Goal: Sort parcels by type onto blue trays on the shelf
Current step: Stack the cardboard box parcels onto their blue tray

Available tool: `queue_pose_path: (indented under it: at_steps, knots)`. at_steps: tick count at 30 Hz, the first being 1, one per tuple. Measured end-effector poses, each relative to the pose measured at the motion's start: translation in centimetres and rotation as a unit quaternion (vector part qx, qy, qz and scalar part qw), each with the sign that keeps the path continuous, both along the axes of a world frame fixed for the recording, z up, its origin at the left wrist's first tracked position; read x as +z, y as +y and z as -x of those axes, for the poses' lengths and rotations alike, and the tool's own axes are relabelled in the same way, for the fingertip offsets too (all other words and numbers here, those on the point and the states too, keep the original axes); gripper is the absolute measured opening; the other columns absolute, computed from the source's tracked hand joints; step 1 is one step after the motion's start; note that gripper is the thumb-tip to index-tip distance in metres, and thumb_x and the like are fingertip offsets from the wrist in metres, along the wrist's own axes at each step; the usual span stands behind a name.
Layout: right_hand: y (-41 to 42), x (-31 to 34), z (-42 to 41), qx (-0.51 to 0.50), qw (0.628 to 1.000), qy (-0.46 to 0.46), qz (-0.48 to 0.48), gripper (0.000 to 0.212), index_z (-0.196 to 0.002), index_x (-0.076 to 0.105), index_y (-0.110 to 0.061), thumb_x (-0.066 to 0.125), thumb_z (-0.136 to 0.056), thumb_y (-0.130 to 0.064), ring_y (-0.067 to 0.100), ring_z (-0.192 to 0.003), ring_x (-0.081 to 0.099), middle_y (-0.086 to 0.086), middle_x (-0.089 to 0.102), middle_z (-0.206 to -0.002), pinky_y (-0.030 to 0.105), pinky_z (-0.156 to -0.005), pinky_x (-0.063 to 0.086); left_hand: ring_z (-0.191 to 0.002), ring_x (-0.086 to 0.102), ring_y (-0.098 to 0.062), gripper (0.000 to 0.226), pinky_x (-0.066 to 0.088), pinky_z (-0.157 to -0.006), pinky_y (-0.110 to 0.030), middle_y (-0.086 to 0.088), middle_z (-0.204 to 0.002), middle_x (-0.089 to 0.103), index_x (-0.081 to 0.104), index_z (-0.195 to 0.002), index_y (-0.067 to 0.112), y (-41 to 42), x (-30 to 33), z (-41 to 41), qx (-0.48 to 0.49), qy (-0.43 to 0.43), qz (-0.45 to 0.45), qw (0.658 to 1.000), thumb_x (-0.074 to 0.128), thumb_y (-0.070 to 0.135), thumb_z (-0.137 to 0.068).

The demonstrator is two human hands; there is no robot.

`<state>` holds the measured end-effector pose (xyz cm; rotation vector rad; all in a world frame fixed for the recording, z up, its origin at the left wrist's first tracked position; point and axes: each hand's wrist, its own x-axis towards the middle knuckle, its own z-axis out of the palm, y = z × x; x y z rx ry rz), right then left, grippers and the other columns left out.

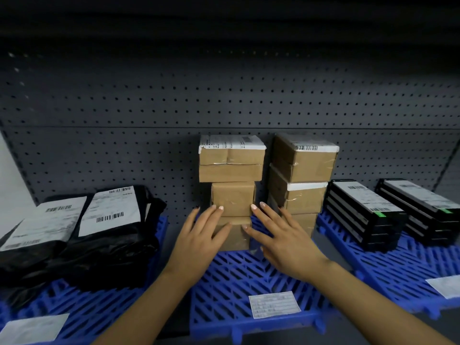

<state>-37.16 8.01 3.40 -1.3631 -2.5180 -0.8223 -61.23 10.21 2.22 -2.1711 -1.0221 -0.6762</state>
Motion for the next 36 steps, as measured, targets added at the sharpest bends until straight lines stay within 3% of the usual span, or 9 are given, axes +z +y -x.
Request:
queue_pose_path:
  at_steps: [11,16,23,27,31,36]
  knots:
    - [0.9,-0.4,-0.1,-0.022,1.0,-0.017,0.002,0.069,-0.146,0.031,-0.025,0.058,-0.084,-0.04,0.03,-0.145,0.01,0.011,0.008,-0.158,0.049,-0.109,0.014,-0.118,0.047,-0.031,0.032,0.043,-0.099,-0.048,-0.018,-0.121,0.06,0.068,-0.104,0.013,2.0,-0.7,0.2,-0.048,-0.009,-0.056,0.997,0.076,0.005,-0.074]
    - [0.4,0.2,0.0,0.005,1.0,-0.004,-0.003,0.064,-0.145,0.034,-0.025,0.055,-0.086,-0.039,0.029,-0.145,0.011,0.012,0.016,-0.157,0.048,-0.112,0.017,-0.118,0.048,-0.029,0.026,0.033,-0.106,-0.046,-0.016,-0.122,0.058,0.066,-0.107,0.014,2.2,-0.7,0.5,-0.051,-0.002,-0.074,0.996,0.065,0.01,-0.081]
    - [-0.2,4.7,1.7,0.022,0.995,0.092,-0.039,0.062,-0.148,0.025,-0.023,0.048,-0.092,-0.035,0.025,-0.146,0.006,0.01,0.01,-0.158,0.043,-0.115,0.015,-0.119,0.048,-0.029,0.037,0.035,-0.105,-0.046,-0.016,-0.128,0.053,0.057,-0.123,0.009,0.5,5.0,0.6,-0.062,-0.115,-0.1,0.986,0.064,0.016,-0.087]
    - [0.5,7.2,2.9,0.013,0.99,0.131,-0.053,0.068,-0.15,0.02,-0.021,0.051,-0.091,-0.037,0.023,-0.145,0.012,0.008,0.013,-0.158,0.042,-0.115,0.016,-0.127,0.042,-0.029,0.055,0.034,-0.106,-0.046,-0.016,-0.142,0.043,0.043,-0.138,0.009,0.5,7.9,0.9,-0.026,-0.175,-0.063,0.982,0.059,0.026,-0.088]
    - [1.9,8.5,3.9,-0.021,0.986,0.164,-0.037,0.07,-0.151,0.011,-0.023,0.041,-0.092,-0.045,0.024,-0.144,0.016,0.007,0.015,-0.157,0.045,-0.114,0.021,-0.134,0.035,-0.026,0.068,0.029,-0.11,-0.043,-0.012,-0.151,0.03,0.026,-0.147,0.013,1.7,8.3,1.6,0.026,-0.194,0.033,0.98,0.047,0.044,-0.091]
    - [2.9,8.1,4.6,-0.025,0.983,0.182,-0.014,0.07,-0.151,0.004,-0.025,0.029,-0.092,-0.054,0.021,-0.146,0.004,0.004,0.003,-0.159,0.039,-0.113,0.007,-0.136,0.035,-0.022,0.076,0.024,-0.113,-0.049,-0.011,-0.153,0.029,0.024,-0.148,0.008,2.3,7.6,1.5,0.082,-0.16,0.072,0.981,0.033,0.058,-0.091]
